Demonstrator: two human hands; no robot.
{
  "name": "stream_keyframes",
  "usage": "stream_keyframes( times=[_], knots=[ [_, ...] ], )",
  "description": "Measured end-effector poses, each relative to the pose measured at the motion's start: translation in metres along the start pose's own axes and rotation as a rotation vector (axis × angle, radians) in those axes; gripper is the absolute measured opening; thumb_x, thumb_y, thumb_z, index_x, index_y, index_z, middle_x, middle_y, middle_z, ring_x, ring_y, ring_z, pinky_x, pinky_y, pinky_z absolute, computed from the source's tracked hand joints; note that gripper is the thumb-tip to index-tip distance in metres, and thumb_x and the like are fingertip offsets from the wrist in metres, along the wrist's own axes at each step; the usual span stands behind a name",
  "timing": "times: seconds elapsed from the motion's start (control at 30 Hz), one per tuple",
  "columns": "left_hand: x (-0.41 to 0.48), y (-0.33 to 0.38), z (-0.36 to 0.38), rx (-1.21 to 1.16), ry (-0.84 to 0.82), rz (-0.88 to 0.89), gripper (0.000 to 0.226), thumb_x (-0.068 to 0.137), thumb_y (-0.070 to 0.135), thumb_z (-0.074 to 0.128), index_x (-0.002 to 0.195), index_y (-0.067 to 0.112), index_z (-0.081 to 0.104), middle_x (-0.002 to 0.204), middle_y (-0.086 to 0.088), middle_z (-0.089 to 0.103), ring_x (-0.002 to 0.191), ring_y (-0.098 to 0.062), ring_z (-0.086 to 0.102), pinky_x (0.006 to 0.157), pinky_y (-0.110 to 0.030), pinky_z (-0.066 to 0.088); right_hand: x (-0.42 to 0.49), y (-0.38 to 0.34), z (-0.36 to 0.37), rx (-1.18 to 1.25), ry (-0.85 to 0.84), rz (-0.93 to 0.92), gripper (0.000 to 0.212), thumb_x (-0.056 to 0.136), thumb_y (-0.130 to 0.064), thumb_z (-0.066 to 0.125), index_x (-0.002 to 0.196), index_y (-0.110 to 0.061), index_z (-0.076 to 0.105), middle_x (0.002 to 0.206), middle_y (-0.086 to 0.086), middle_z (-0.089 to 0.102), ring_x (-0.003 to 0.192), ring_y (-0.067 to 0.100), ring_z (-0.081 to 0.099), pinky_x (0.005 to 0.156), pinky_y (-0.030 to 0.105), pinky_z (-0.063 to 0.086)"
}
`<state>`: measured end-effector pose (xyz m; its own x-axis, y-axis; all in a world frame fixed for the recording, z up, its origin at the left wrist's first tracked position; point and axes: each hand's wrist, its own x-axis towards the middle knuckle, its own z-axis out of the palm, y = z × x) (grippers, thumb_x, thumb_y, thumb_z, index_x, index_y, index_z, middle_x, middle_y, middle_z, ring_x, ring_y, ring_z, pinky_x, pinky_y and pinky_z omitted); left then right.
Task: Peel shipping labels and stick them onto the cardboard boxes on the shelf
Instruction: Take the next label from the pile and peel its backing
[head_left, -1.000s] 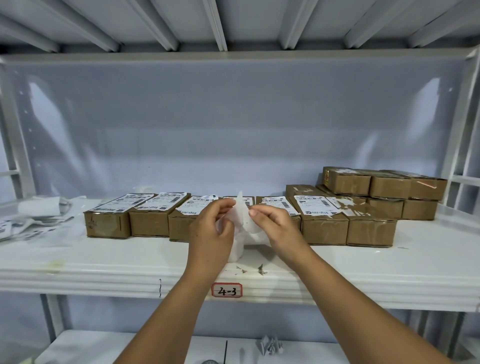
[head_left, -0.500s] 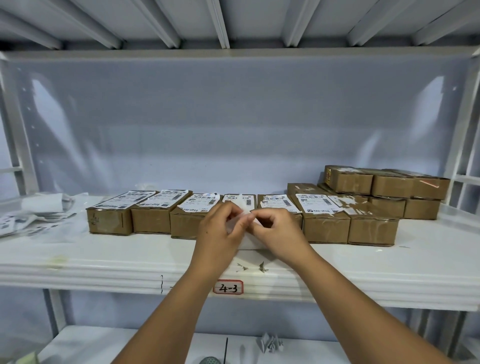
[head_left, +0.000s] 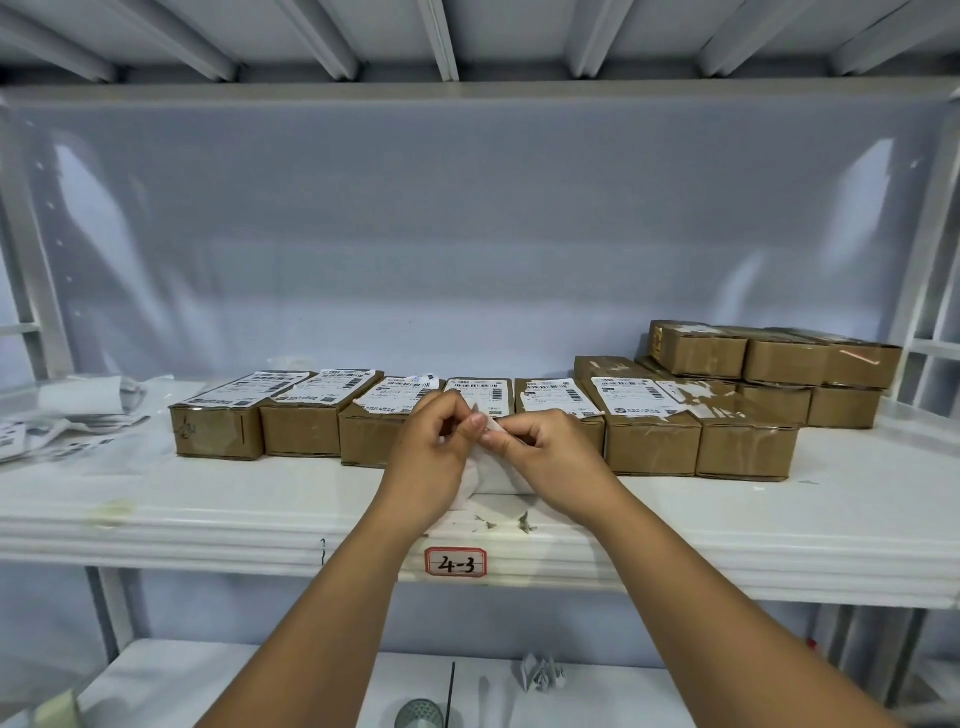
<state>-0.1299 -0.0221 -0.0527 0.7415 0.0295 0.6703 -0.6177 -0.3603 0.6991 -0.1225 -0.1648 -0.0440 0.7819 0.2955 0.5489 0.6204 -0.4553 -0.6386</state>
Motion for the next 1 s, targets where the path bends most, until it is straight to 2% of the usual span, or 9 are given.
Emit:
stream_keyframes(
  times=[0.1,0.2,0.37,0.5,0.6,0.7,0.87,0.93,1.0],
  knots=[
    [0.0004,-0.002,0.0,0.015,0.011,-0.001,0.022,0.091,0.008,0.055,0.071,0.005,0.047,0.076,-0.002,0.047,0.066,-0.004,0.04,0.061,-0.019,0.032,0.0007,-0.0003,0.0001,0.027,0.003,0.012,0.044,0.09,-0.031,0.062,0.059,-0.004,0.047,0.056,-0.001,0.027,0.054,0.008,0.026,0.053,0.03,0.019],
    [0.0004,-0.0019,0.0009,0.005,0.036,-0.033,0.024,0.092,0.009,0.055,0.069,0.01,0.047,0.079,-0.009,0.053,0.069,-0.01,0.043,0.063,-0.024,0.034,0.0013,-0.0002,0.0005,0.041,0.011,0.015,0.043,0.091,-0.029,0.062,0.055,-0.013,0.045,0.055,-0.001,0.027,0.054,0.009,0.026,0.054,0.03,0.019],
    [-0.0009,0.0003,0.0011,-0.023,0.084,-0.086,0.024,0.093,0.01,0.054,0.071,0.006,0.046,0.079,-0.018,0.055,0.068,-0.016,0.044,0.063,-0.031,0.035,0.0027,0.0,0.0021,0.048,0.013,0.026,0.042,0.091,-0.029,0.062,0.05,-0.028,0.054,0.049,-0.008,0.031,0.053,0.008,0.029,0.054,0.029,0.021],
    [-0.0012,0.0019,-0.0001,-0.016,0.094,-0.121,0.027,0.093,0.012,0.054,0.068,0.011,0.045,0.069,-0.009,0.05,0.065,-0.015,0.041,0.062,-0.03,0.033,0.0041,0.0005,0.0029,0.048,0.016,0.02,0.043,0.091,-0.029,0.062,0.049,-0.028,0.052,0.05,-0.008,0.031,0.052,0.007,0.029,0.053,0.029,0.021],
    [-0.0004,0.0005,-0.0003,-0.024,0.106,-0.142,0.027,0.094,0.013,0.054,0.068,0.011,0.045,0.069,-0.012,0.05,0.066,-0.018,0.042,0.062,-0.031,0.034,0.0048,-0.0007,0.0032,0.039,0.016,0.022,0.043,0.091,-0.028,0.062,0.048,-0.033,0.055,0.048,-0.009,0.032,0.051,0.006,0.029,0.051,0.027,0.022],
    [-0.0004,0.001,0.0002,-0.029,0.118,-0.151,0.029,0.094,0.013,0.054,0.067,0.011,0.044,0.065,-0.005,0.046,0.062,-0.016,0.039,0.06,-0.029,0.032,0.0052,-0.0013,0.0025,0.031,0.012,0.034,0.046,0.092,-0.026,0.061,0.048,-0.04,0.058,0.043,-0.011,0.034,0.05,0.006,0.029,0.05,0.026,0.021],
    [-0.0002,0.0005,0.001,-0.024,0.162,-0.165,0.031,0.094,0.012,0.054,0.064,0.013,0.042,0.056,0.004,0.04,0.053,-0.008,0.035,0.047,-0.017,0.027,0.0066,0.0002,0.0043,0.021,0.023,0.038,0.042,0.091,-0.028,0.061,0.051,-0.038,0.06,0.047,-0.009,0.036,0.051,0.006,0.031,0.052,0.028,0.023],
    [-0.0006,0.0002,0.0008,-0.023,0.169,-0.159,0.028,0.093,0.015,0.056,0.066,0.012,0.047,0.056,0.003,0.046,0.051,-0.004,0.038,0.048,-0.014,0.029,0.0071,0.001,0.0035,0.011,0.044,0.035,0.037,0.091,-0.028,0.061,0.055,-0.032,0.061,0.048,-0.009,0.039,0.051,0.005,0.032,0.052,0.027,0.025],
    [-0.0003,0.0012,0.0006,-0.056,0.129,-0.144,0.021,0.091,0.015,0.058,0.071,0.012,0.054,0.064,-0.002,0.056,0.058,-0.005,0.047,0.055,-0.014,0.036,0.0056,0.0031,0.0015,-0.012,0.074,0.024,0.028,0.091,-0.027,0.061,0.063,-0.03,0.062,0.051,-0.01,0.046,0.052,0.005,0.038,0.054,0.026,0.029]
  ],
)
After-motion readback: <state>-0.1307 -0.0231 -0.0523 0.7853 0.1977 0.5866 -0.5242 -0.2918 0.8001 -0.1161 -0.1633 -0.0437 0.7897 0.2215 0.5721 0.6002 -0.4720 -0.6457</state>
